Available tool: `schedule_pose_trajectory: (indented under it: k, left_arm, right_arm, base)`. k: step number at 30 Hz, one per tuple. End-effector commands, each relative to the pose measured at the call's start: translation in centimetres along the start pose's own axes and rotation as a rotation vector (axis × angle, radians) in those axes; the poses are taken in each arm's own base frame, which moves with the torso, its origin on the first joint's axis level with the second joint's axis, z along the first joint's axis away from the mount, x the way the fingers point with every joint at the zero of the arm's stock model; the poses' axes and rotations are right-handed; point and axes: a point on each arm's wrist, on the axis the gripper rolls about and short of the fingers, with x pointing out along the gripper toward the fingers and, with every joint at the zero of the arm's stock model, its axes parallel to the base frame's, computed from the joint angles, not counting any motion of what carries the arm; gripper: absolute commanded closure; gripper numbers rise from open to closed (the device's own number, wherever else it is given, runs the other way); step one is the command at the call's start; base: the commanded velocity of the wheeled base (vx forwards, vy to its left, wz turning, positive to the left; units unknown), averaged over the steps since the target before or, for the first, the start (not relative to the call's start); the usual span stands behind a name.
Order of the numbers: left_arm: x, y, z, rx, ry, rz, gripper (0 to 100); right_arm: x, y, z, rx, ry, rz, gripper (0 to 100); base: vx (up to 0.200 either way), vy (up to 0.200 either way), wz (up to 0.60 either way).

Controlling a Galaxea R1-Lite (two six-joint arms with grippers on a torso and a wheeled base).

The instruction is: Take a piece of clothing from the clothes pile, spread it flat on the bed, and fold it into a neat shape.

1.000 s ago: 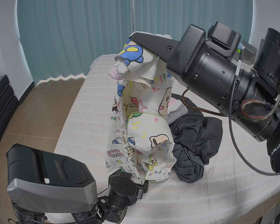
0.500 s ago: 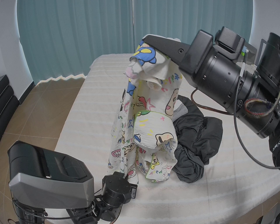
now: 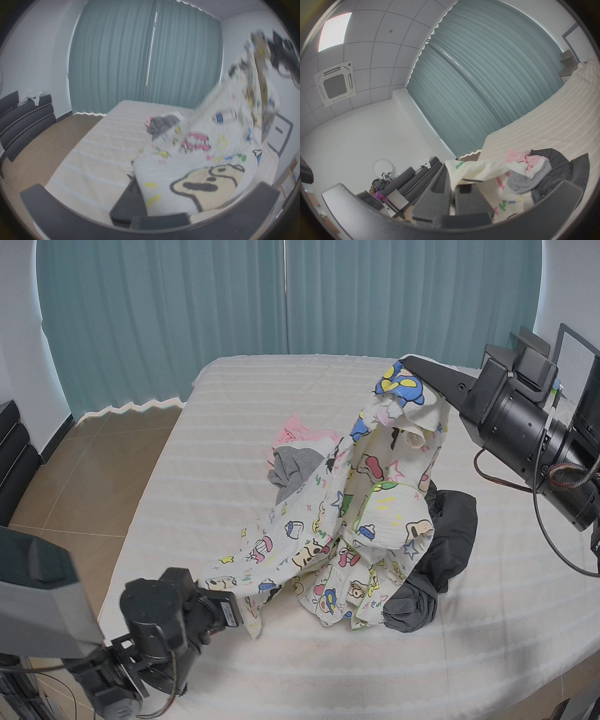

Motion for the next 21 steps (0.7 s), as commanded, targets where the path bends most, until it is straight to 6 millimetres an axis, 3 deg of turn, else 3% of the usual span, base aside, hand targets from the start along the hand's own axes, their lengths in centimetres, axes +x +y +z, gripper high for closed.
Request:
schedule_pose_trajectory:
  k: [1,4,5,8,9,13,17,18,21]
  left_arm:
    - [-3.0,3.6,7.1,-0.125,-0.244,0.021,100]
    - [-3.4,4.6,8.6,-0.105,-0.307,0.041,100]
    - [-3.4,5.2,10.6,-0.104,-0.387,0.055,100]
    - [-3.5,5.7,13.0,-0.114,-0.484,0.073,100]
    - [-3.5,5.9,14.6,-0.117,-0.542,0.091,100]
    - [-4.3,5.9,17.5,-0.115,-0.600,0.101,100]
    - [-5.3,5.6,21.1,-0.133,-0.668,0.065,100]
    - [-5.4,5.6,21.3,-0.134,-0.672,0.063,100]
    - [-6.6,5.3,24.8,-0.150,-0.752,0.052,100]
  right_arm:
    - [-1.7,-2.6,1.1,0.006,-0.036,-0.105,100]
    - [-2.2,-2.7,1.6,0.008,-0.053,-0.113,100]
    - [-2.7,-2.4,2.1,0.007,-0.065,-0.109,100]
    - [-3.3,-2.0,2.5,0.003,-0.079,-0.101,100]
    - [-3.7,-1.8,2.8,-0.003,-0.089,-0.095,100]
    - [-4.5,-1.2,3.7,-0.008,-0.119,-0.076,100]
    - [-4.6,0.0,6.1,-0.051,-0.190,-0.036,100]
    - [-4.7,0.1,6.2,-0.054,-0.193,-0.035,100]
    - [-5.1,1.4,8.3,-0.073,-0.239,0.003,100]
  base:
    - [0.000,0.000,0.00]
    - [0.000,0.000,0.00]
    - [0.000,0.000,0.00]
    - [0.000,0.000,0.00]
    - [0.000,0.000,0.00]
    - [0.000,0.000,0.00]
    - [0.000,0.000,0.00]
    - [0.000,0.000,0.00]
    - [0.000,0.000,0.00]
